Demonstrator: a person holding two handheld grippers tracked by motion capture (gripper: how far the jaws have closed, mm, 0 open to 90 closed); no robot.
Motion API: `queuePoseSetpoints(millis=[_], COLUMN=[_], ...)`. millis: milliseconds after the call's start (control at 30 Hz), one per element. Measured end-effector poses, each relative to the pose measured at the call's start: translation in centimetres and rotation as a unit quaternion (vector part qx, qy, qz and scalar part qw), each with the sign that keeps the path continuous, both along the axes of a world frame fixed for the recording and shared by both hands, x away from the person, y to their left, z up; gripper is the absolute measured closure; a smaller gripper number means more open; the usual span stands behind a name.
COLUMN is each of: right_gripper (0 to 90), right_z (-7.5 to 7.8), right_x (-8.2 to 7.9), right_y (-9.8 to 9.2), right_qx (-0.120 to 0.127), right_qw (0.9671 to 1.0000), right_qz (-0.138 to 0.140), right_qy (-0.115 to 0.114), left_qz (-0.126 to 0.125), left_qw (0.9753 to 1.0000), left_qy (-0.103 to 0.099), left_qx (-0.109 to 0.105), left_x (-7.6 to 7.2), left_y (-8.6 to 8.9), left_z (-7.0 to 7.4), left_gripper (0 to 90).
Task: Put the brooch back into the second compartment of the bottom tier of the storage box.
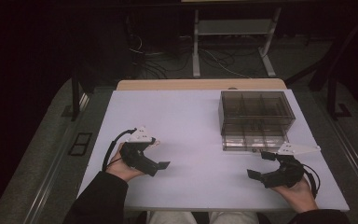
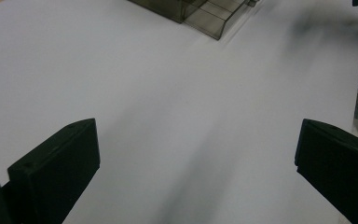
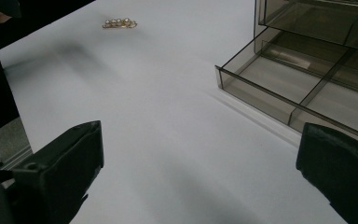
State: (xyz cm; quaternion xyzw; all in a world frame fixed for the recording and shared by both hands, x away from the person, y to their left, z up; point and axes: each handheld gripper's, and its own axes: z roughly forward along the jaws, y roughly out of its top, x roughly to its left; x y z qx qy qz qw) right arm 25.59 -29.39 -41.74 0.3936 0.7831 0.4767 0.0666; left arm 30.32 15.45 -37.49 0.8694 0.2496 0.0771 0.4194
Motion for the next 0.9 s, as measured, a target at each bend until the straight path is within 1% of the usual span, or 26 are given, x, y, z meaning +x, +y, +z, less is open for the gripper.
queuePoseSetpoints(millis=[67,167,367,533,733,767,833,900], right_gripper=[0.4,0.4,0.4,0.4,0.4,0.4,0.4,0.4], right_z=[0.0,0.0,0.0,0.0,0.0,0.0,0.0,0.0], right_x=[0.0,0.0,0.0,0.0,0.0,0.0,0.0,0.0], right_y=[0.0,0.0,0.0,0.0,-0.1,-0.1,-0.1,0.0], right_qx=[0.0,0.0,-0.001,-0.001,-0.002,-0.002,-0.002,-0.002], right_qw=[1.0,1.0,1.0,1.0,1.0,1.0,1.0,1.0], right_qz=[0.0,0.0,0.001,0.0,0.001,0.001,0.002,0.002], right_qy=[0.0,-0.001,-0.001,-0.001,-0.001,-0.001,-0.001,-0.001], left_qz=[0.003,0.002,0.003,0.007,0.008,0.006,0.009,0.008], left_qw=[1.0,1.0,0.9999,0.9997,0.9996,0.9995,0.9996,0.9995], left_qy=[0.002,0.006,0.012,0.011,0.012,0.012,0.012,0.014], left_qx=[0.0,0.006,0.008,0.019,0.024,0.028,0.025,0.027], left_x=[0.3,0.6,1.2,1.7,2.4,2.6,2.8,3.1], left_y=[0.0,0.0,0.0,0.0,-0.2,-0.2,-0.3,-0.4], left_z=[-0.1,-0.2,-0.4,-0.4,-0.4,-0.4,-0.5,-0.4], left_gripper=[0.0,0.0,0.0,0.0,0.0,0.0,0.0,0.0])
